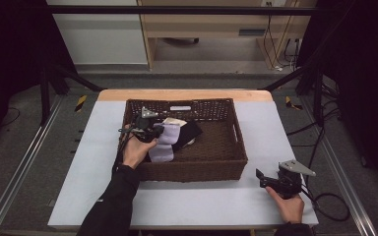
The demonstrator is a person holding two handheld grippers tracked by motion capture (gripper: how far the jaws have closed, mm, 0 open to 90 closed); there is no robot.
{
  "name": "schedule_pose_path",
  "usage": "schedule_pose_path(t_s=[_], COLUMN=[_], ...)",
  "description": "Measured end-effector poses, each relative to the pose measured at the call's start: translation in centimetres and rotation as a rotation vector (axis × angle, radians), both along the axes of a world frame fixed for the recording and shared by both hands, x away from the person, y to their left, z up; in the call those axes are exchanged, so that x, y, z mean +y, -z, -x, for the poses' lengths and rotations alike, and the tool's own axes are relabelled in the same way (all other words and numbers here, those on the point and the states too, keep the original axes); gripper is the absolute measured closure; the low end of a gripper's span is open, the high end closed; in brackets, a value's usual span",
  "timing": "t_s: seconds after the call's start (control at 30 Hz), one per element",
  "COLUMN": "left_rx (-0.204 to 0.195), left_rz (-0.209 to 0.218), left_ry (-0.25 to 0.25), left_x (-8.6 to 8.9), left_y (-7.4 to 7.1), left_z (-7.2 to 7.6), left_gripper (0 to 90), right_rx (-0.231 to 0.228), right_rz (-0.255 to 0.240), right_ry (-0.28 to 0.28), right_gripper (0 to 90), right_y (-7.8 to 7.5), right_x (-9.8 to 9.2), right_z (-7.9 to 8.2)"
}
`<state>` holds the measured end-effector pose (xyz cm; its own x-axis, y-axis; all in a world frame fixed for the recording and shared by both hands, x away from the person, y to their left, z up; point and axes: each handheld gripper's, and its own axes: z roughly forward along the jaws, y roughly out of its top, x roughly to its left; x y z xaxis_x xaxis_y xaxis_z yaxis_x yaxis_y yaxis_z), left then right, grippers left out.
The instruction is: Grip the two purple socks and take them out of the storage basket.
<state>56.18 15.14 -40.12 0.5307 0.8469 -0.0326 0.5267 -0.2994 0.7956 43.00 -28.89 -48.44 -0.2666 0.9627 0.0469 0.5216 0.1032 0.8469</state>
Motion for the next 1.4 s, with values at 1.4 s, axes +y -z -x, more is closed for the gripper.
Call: schedule_pose_path(t_s=[1.4], left_rx=[-0.393], left_rz=[0.298], left_ry=[0.003], left_x=[9.1], left_y=[-10.4], left_z=[10.9], left_gripper=[87.0], right_rx=[0.006], right_rz=[0.005], right_ry=[0.002], right_gripper=[9.4], right_y=[0.1], right_x=[0.0], right_z=[-0.1])
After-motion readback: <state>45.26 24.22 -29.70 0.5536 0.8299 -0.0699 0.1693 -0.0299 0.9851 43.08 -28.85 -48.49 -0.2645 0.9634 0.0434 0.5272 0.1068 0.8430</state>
